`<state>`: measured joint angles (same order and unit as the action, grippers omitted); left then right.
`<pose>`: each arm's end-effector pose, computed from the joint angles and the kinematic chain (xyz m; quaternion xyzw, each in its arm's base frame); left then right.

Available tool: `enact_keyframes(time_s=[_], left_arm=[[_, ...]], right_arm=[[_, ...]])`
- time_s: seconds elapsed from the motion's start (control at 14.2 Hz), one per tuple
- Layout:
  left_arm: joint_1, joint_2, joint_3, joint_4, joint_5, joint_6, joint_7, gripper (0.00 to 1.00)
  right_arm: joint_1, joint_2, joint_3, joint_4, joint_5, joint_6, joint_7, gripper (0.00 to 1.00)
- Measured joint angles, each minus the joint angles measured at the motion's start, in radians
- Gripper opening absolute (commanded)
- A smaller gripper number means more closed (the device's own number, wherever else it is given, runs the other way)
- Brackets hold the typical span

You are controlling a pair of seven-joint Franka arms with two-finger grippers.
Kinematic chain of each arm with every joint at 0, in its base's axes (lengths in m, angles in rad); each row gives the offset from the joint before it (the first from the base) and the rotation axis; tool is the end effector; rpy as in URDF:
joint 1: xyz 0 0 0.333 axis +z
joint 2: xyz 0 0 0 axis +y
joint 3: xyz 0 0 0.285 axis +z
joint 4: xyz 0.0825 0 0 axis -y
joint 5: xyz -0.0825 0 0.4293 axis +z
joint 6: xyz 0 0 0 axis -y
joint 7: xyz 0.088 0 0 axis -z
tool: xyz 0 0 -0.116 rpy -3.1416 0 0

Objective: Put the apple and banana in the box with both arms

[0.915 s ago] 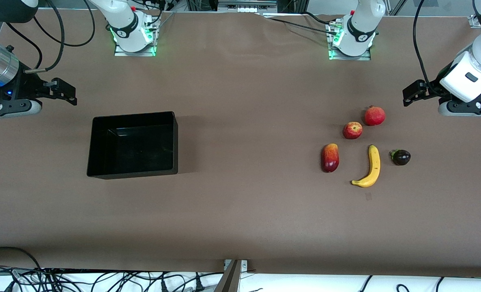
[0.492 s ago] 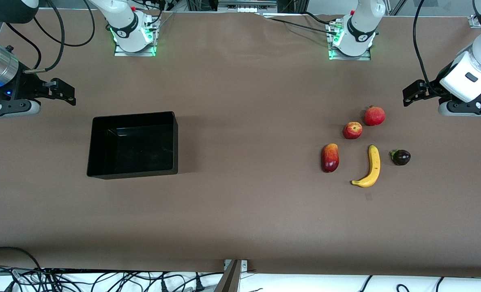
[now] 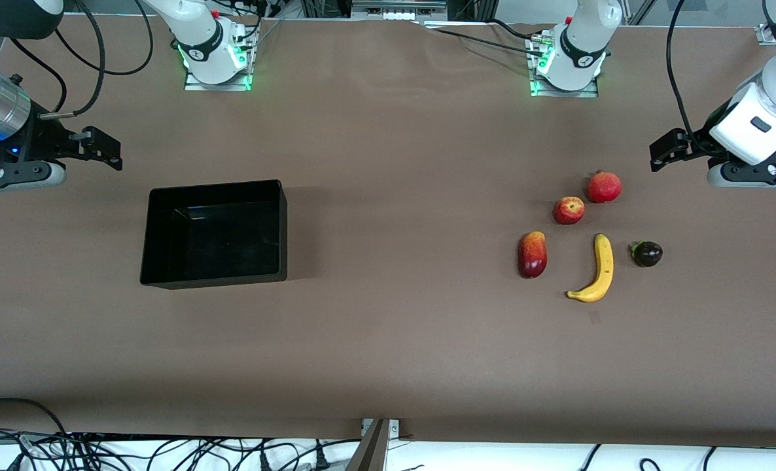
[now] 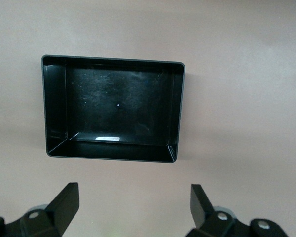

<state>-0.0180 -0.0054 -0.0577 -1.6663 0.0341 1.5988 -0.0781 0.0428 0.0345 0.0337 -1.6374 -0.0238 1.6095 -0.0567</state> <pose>0.5952 -0.0413 0.5408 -0.9994 -0.0002 0.0296 0.0195 0.6068 0.0436 0.5325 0.9972 0.0674 -0.0311 0.0116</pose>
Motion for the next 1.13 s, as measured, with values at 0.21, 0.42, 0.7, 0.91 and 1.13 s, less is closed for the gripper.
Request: enact_keyframes(time_s=[0.21,0.42,0.7,0.91,1.13], left_arm=[[0.0,0.0,0.0,0.001,0.0,0.0,0.0,1.0],[0.0,0.0,0.0,0.001,0.0,0.0,0.0,1.0],[0.0,0.0,0.0,0.001,0.0,0.0,0.0,1.0],[0.0,0.0,0.0,0.001,0.0,0.0,0.0,1.0],[0.0,0.0,0.0,0.001,0.0,-0.008,-0.008,1.0]], right_arm=[[0.0,0.002,-0.004,-0.006,-0.001,-0.002,0.0,1.0],[-0.001,0.004,-0.005,-0.011,-0.009,-0.002,0.0,1.0],[-0.001,0.006,-0.005,-0.013,-0.013,-0.002,0.0,1.0],[-0.001,0.008,-0.006,-0.031,-0.014,-0.002,0.0,1.0],[-0.002,0.014,-0.016,-0.082,-0.015,0.039,0.0,1.0]])
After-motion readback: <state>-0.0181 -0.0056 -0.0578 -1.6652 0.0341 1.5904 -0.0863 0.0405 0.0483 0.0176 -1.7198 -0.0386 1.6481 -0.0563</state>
